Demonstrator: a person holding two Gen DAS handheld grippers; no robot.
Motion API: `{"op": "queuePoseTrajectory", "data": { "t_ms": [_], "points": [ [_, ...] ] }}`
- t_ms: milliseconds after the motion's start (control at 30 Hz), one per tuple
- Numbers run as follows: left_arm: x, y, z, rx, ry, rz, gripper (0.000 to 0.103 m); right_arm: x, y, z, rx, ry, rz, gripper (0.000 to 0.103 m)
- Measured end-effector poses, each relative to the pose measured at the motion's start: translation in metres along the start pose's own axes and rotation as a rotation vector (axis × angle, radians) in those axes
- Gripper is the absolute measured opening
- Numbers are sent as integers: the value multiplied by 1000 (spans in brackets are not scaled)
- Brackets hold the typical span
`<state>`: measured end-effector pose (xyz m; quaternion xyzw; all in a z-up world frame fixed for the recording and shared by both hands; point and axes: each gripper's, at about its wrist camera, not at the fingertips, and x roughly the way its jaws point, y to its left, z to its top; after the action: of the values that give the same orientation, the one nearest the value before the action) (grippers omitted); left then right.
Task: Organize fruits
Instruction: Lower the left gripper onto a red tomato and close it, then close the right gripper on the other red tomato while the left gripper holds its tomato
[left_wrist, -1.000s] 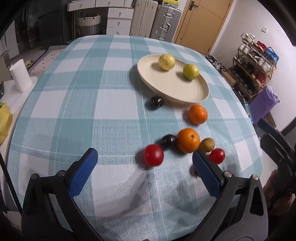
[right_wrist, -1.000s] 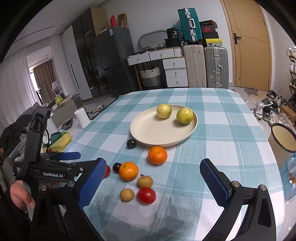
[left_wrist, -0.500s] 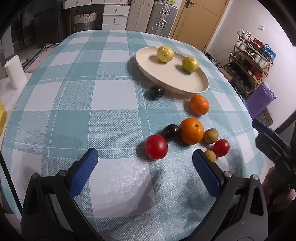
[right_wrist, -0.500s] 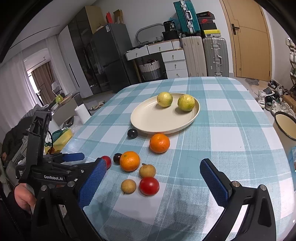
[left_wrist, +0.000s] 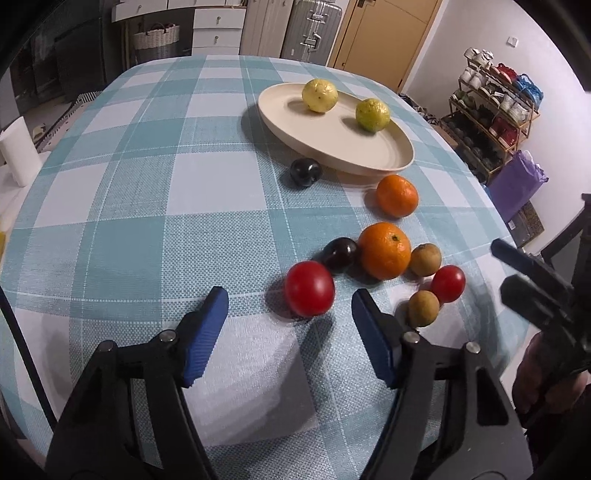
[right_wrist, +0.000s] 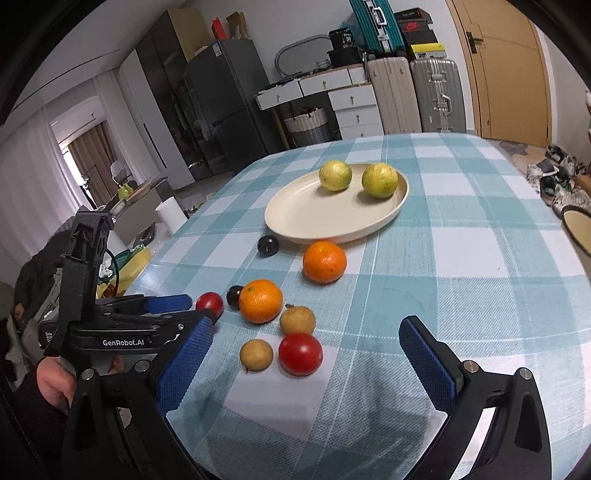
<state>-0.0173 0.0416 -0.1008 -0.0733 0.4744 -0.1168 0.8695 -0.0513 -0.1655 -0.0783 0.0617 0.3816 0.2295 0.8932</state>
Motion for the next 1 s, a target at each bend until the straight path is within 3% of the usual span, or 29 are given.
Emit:
{"op": "queuePoseTrajectory", "data": {
  "t_ms": [267,300,400,800,1000],
  "points": [
    [2,-6,1,22,7,-31,50,3,1,-3,-7,6,15,103],
    [3,-7,1,24,9,-46,39,4,1,-3,-7,6,15,103],
    [5,-8,2,34,16,-58,25,4,0,-4,-1,8,15,103],
    [-2,-5,6,23,0,-77,24,11,-9,-8,31,28,34,102],
    [-8,-6,7,28,-8,-90,24,18,-10,-10,34,56,43,90]
  ]
}}
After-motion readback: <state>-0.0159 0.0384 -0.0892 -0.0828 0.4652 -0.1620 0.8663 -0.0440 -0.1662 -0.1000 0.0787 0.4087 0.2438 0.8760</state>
